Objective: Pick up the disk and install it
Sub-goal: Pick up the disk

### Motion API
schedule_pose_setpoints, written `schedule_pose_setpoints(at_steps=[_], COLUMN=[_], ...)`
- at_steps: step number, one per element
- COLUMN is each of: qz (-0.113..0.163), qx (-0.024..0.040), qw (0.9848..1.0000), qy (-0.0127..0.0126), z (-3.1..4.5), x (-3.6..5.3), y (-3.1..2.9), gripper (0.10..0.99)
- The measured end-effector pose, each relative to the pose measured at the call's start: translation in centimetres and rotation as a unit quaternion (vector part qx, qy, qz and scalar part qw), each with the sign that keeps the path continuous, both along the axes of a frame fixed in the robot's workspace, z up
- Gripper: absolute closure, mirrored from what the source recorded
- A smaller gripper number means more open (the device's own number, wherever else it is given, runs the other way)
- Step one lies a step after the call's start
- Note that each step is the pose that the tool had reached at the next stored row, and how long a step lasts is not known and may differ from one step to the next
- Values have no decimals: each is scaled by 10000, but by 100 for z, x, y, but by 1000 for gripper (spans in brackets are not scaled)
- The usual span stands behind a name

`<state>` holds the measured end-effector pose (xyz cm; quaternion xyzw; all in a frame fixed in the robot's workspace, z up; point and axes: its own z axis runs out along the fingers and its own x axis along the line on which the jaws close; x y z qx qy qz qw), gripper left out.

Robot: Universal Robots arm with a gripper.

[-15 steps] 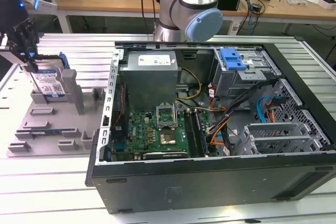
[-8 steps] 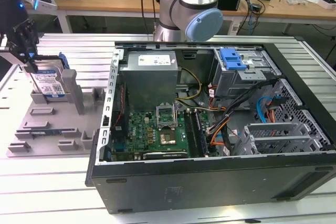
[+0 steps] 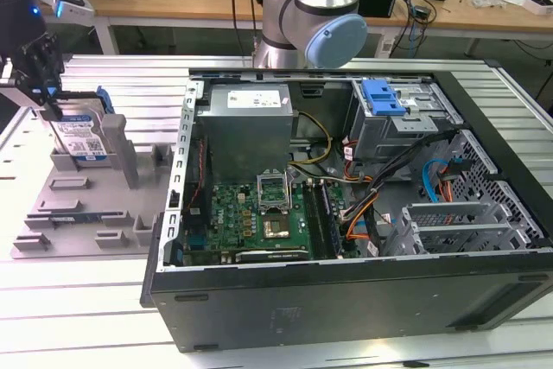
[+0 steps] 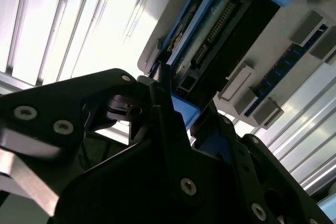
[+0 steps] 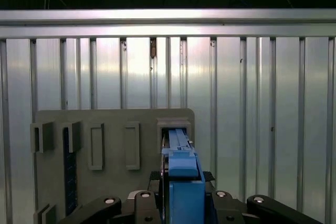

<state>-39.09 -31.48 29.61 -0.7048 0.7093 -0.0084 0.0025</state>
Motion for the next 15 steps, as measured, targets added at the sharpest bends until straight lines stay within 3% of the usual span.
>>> schedule_pose_setpoints(at_steps=[11,15], qz=[0,0], qx=[0,0], qw=[10000,10000], qy=[0,0], z=[2,40], x=[0,0], y=[-2,-1], gripper=[722,722])
